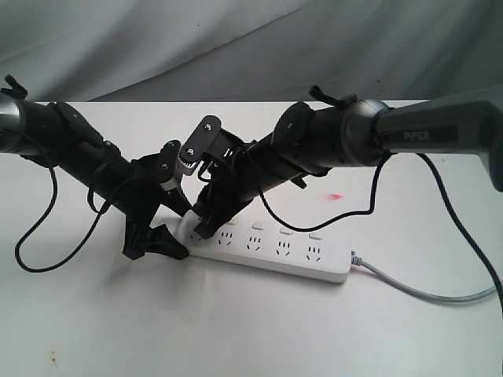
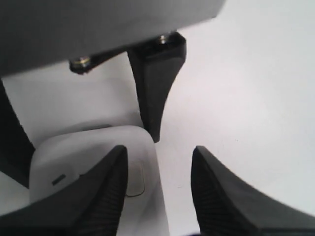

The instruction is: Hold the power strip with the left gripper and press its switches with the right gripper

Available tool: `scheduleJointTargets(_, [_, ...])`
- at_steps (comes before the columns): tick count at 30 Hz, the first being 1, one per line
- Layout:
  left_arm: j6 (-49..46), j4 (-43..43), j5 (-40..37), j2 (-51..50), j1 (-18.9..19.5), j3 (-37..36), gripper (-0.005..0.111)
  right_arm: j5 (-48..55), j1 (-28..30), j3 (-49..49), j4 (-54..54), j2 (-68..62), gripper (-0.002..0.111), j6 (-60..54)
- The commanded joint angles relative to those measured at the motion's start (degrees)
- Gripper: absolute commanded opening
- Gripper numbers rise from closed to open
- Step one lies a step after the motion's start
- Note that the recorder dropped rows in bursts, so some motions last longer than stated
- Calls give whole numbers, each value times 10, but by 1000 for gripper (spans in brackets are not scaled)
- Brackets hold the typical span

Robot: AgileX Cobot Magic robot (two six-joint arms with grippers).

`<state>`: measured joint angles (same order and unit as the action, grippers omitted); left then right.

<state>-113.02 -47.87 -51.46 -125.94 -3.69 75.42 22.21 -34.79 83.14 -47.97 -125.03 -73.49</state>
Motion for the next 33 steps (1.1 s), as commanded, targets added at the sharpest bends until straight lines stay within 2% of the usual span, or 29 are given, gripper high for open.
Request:
scheduleJointTargets(1, [1,7,5,-4,-3,-1,66,-14,0,3,-6,-2,40,-12])
scheduleJointTargets(33, [1,7,5,-4,-3,-1,66,-6,6,0,-6,-25,39,-12])
